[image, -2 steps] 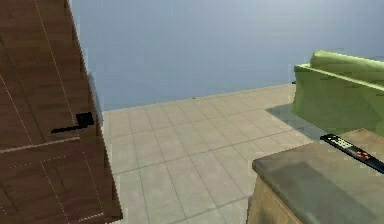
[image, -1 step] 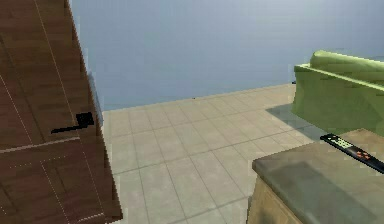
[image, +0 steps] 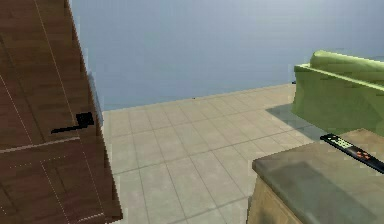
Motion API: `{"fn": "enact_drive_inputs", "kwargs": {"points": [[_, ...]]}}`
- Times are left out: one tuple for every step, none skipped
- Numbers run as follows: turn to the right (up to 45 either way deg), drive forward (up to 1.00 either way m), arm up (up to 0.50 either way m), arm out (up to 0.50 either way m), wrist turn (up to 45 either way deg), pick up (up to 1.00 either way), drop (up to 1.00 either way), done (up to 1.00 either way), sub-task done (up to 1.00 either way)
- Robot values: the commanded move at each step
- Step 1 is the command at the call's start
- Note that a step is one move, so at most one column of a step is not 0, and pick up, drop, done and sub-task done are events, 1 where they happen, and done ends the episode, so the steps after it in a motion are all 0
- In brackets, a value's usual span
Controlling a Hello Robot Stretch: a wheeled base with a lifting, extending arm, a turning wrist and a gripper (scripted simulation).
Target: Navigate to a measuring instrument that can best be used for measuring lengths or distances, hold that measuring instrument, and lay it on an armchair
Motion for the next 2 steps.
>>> {"fn": "enact_drive_inputs", "kwargs": {"points": [[0.0, 0.00, 0.00, 0.00, -45.0, 0.00, 0.00, 0.00, 0.00], [0.0, 0.00, 0.00, 0.00, -39.0, 0.00, 0.00, 0.00, 0.00]]}}
